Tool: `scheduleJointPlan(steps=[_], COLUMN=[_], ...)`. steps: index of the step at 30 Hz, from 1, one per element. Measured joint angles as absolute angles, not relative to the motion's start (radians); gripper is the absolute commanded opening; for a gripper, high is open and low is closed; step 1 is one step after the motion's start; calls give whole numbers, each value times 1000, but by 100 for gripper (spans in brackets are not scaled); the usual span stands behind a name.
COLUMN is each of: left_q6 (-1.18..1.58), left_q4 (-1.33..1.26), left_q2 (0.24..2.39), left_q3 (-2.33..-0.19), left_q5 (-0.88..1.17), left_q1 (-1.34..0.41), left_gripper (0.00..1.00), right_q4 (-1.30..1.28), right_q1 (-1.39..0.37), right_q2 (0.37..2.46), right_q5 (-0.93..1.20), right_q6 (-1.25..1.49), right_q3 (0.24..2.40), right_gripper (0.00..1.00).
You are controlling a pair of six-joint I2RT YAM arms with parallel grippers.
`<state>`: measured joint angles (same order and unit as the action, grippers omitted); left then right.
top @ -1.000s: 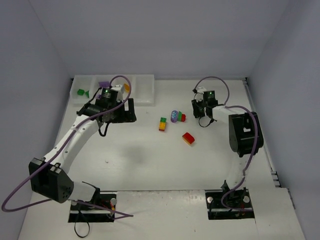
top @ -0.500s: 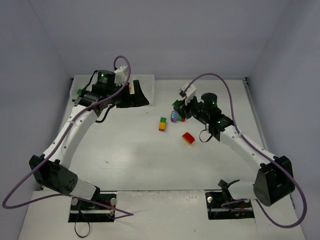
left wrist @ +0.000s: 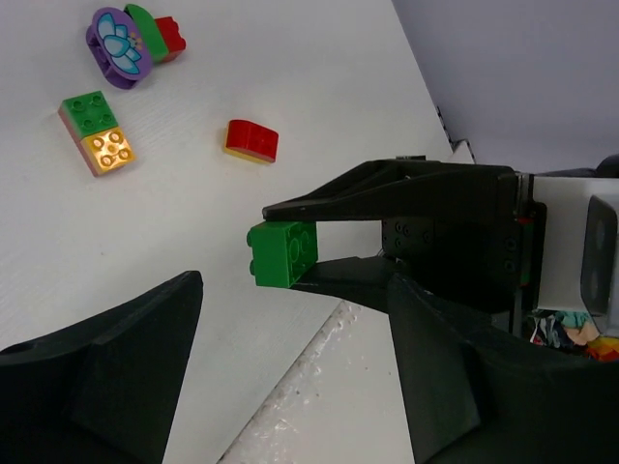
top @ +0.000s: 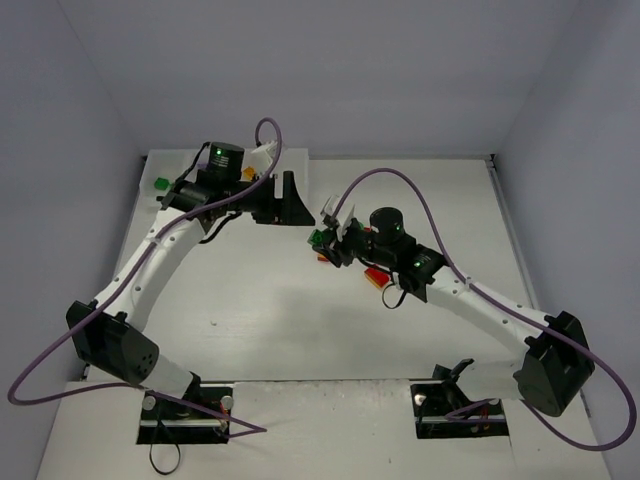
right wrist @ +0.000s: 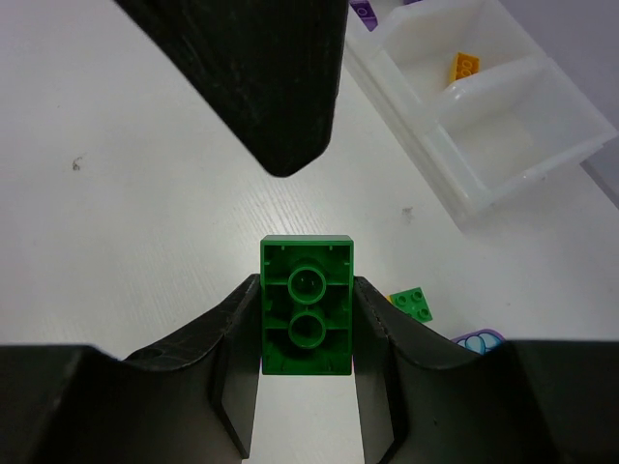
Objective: Sort the legos into containers by color
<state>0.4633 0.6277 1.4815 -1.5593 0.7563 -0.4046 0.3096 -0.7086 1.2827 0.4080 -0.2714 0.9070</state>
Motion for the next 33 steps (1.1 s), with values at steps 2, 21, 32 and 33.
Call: scheduleJointPlan(steps=[2, 21, 32, 33], left_q6=[449, 418, 421, 416], left_q4=[636, 659, 630, 631], left_q2=[1486, 1623, 1625, 1625], left_q3=[-1559, -1557, -1559, -1559], left_q5=[772, 814, 794, 784], left_q1=[-408, -457, -462, -459], left_gripper=[70, 27, 0, 0], right_q4=[310, 303, 294, 294], right_q1=[-709, -709, -709, -709], right_q2=[1283, 1286, 1297, 1297], right_q5=[408, 426, 425, 423], right_q6=[-271, -295, -290, -288], right_q3=[907, 945, 945, 945], right_gripper=[3, 5, 79, 87])
